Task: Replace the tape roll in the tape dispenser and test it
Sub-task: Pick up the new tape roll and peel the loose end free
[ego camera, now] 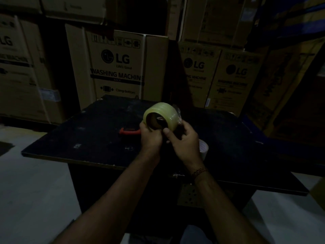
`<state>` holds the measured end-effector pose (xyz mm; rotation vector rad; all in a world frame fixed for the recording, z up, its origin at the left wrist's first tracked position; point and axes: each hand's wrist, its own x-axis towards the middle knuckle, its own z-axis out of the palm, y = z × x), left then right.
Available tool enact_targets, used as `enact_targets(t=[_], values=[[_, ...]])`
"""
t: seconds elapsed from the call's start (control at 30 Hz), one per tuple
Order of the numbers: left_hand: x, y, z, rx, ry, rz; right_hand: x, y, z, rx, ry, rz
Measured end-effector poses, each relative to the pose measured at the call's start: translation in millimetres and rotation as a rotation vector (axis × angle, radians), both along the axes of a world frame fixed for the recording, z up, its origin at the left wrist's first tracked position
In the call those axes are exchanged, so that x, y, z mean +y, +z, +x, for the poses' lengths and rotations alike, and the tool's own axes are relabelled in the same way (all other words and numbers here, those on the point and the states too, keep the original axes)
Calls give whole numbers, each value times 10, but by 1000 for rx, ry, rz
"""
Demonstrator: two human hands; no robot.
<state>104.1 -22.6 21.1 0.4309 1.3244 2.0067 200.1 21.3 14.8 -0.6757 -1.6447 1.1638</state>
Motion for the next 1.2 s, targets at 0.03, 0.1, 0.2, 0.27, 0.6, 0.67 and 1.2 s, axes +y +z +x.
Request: enact_targets(t=[0.03,0.1,0.2,0.27,0.6,0.67,1.2], values=[[0,0,-11,25,-23,-4,21,9,-1,-15,-39,42],[-1,7,-70,91,-76,-18,55,28,12,-22,-101,90],[6,4,-223,236,-126,0,189,18,50,13,-180,-13],[-3,-10,-341,335,-47,-7,286,35,80,66,-188,-143],[98,-77,-756,944,86,-213,395,99,195,113,-159,-258],[70,-39,-656,864,12,-108,368,87,204,88,-128,-227],[130,-76,-593,915,-135,-115,396,70,234,-85,3,28]])
